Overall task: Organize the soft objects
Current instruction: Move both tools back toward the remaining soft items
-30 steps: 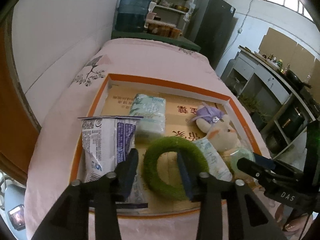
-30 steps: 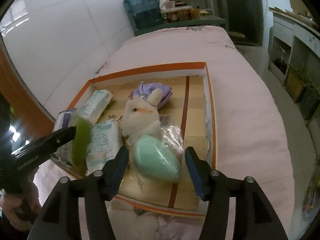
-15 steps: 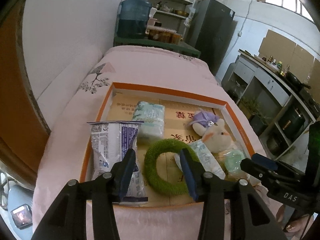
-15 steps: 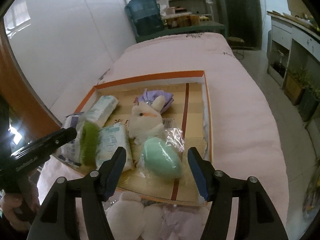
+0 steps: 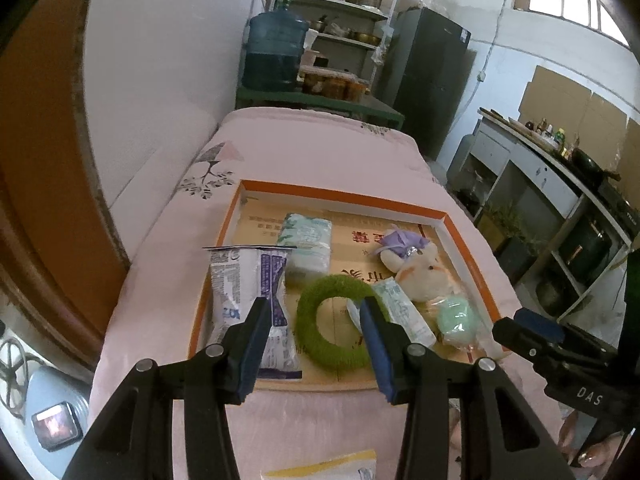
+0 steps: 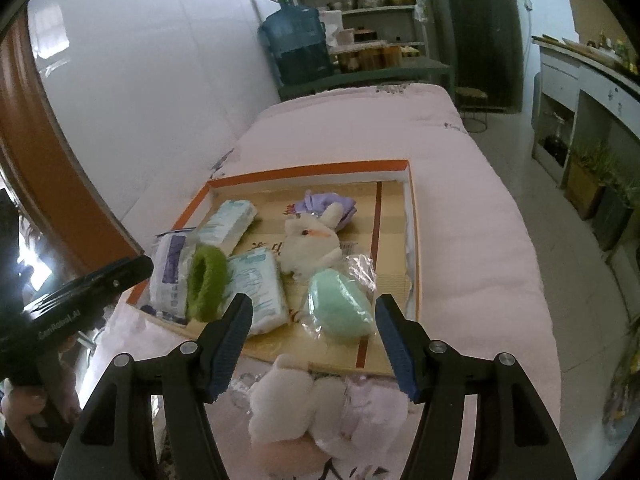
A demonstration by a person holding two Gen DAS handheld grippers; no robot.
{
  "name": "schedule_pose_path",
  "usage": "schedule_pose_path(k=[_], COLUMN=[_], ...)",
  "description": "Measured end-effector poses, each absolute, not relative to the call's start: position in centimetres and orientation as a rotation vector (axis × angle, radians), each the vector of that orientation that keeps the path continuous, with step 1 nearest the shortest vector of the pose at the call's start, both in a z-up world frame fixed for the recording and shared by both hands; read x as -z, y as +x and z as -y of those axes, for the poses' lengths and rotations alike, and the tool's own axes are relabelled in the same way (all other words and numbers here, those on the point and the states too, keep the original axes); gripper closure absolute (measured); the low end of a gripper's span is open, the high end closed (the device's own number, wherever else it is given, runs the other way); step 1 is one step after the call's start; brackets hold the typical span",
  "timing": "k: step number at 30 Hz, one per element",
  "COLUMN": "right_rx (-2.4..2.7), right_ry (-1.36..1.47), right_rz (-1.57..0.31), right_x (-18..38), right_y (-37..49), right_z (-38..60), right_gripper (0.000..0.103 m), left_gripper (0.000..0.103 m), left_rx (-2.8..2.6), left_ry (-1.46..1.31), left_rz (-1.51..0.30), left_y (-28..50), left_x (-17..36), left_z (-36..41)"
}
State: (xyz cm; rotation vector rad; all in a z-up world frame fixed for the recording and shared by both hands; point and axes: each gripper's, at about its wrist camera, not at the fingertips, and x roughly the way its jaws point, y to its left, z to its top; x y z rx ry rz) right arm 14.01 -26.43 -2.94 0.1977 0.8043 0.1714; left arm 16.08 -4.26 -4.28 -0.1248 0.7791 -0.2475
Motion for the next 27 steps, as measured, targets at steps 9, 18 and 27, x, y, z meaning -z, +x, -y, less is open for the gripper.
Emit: schedule_pose_path(k=[9,18,27], right_rx=[-0.177,-0.178,-0.176], right_ry=[0.191,0.191,0.150], right_rz=[-0.775,-0.759,-0.742], right_x=[1.3,0.4,0.2], right_y=[11.5,8.9,5.7], right_z=[25.9,25.3,24.2], right_gripper=[0.037,0.037,0.037], left_gripper=[0.057,0.057,0.057], left_rx=[0.243,0.236,0.233], left_ry=[-0.128,-0.114,-0.092], left_rz=[-0.769,-0.740,-0.714], left_y=[14.5,12.2,9.7], left_x=[3.4,2.7,2.1], left_z=[3.6,3.2,2.9])
